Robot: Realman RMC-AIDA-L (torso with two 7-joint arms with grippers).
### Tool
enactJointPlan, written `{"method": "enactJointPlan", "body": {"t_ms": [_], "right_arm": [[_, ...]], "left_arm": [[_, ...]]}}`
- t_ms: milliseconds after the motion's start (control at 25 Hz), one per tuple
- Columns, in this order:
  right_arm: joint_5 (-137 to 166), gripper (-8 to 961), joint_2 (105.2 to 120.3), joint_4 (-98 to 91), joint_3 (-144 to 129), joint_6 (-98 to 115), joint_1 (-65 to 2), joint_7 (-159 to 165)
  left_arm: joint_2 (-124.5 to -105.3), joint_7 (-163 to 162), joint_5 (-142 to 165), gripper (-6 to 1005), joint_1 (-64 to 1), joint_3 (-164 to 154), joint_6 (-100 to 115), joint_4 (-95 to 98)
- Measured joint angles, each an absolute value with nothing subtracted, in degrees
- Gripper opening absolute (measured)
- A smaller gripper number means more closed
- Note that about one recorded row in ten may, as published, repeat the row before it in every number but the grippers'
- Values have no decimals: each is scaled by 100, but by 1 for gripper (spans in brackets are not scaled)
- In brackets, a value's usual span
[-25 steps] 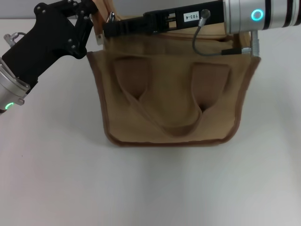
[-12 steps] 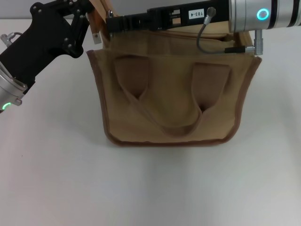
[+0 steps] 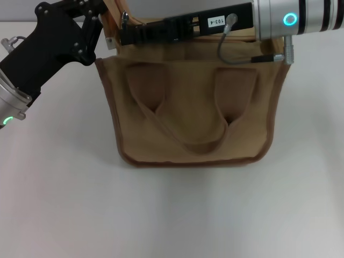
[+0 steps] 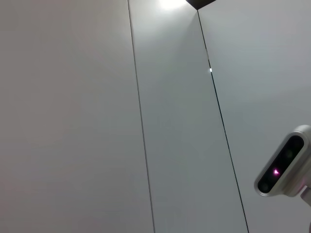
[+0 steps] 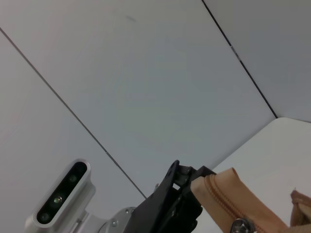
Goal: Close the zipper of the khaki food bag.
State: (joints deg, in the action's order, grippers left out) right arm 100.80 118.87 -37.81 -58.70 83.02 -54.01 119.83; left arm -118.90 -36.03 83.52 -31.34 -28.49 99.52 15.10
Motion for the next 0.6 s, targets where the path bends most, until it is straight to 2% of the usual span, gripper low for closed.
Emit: {"method": "enactJointPlan", "body": {"t_ms": [600], "right_arm": [[10053, 431, 11891, -3827, -5887, 8323, -5414, 11836]], "left_arm": [[-11892, -3602, 8332, 54, -3147, -2848, 9925, 1503]]}}
